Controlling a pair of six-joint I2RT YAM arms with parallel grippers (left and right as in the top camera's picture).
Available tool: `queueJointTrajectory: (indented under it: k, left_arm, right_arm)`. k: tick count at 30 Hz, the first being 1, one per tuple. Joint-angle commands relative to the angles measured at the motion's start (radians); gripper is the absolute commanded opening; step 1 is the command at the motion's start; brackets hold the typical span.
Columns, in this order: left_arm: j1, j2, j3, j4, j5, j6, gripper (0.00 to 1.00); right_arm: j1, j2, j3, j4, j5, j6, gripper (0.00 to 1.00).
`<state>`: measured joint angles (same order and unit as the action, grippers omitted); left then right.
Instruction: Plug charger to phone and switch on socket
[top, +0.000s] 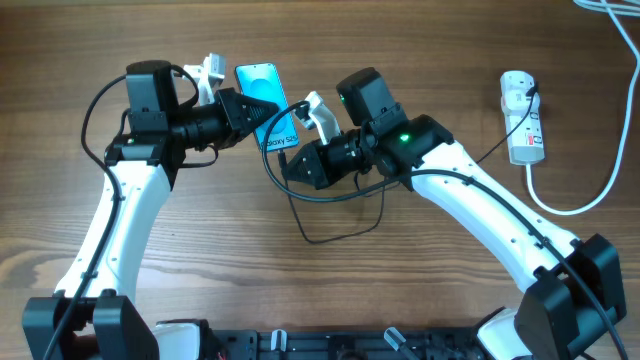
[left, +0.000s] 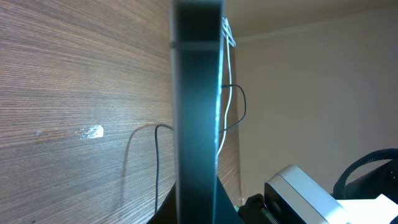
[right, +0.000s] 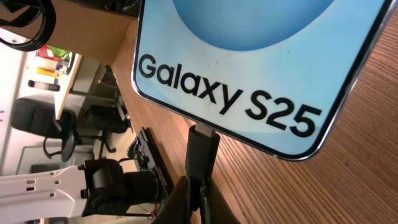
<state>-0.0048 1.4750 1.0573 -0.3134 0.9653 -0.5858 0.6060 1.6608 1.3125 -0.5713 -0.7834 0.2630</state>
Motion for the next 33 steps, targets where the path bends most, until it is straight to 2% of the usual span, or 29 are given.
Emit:
queueJointTrajectory:
  k: [1, 12, 19, 33]
  left_arm:
    - [-0.006, -0.022, 0.007, 0.013, 0.014, -0.006, 0.04]
    - [-0.006, -0.022, 0.007, 0.013, 0.051, 0.007, 0.04]
    - [-0.006, -0.022, 0.007, 0.008, 0.098, 0.059, 0.04]
    - [-0.006, -0.022, 0.007, -0.002, 0.101, 0.085, 0.04]
  right_arm:
    - [-0.001, 0.003, 0.005, 0.003, 0.007, 0.006, 0.04]
    - [-0.002, 0.003, 0.005, 0.005, 0.033, 0.015, 0.04]
    - [-0.003, 0.003, 0.005, 0.046, 0.036, 0.055, 0.04]
    - [-0.024, 0.003, 0.006, 0.047, 0.024, 0.055, 0.04]
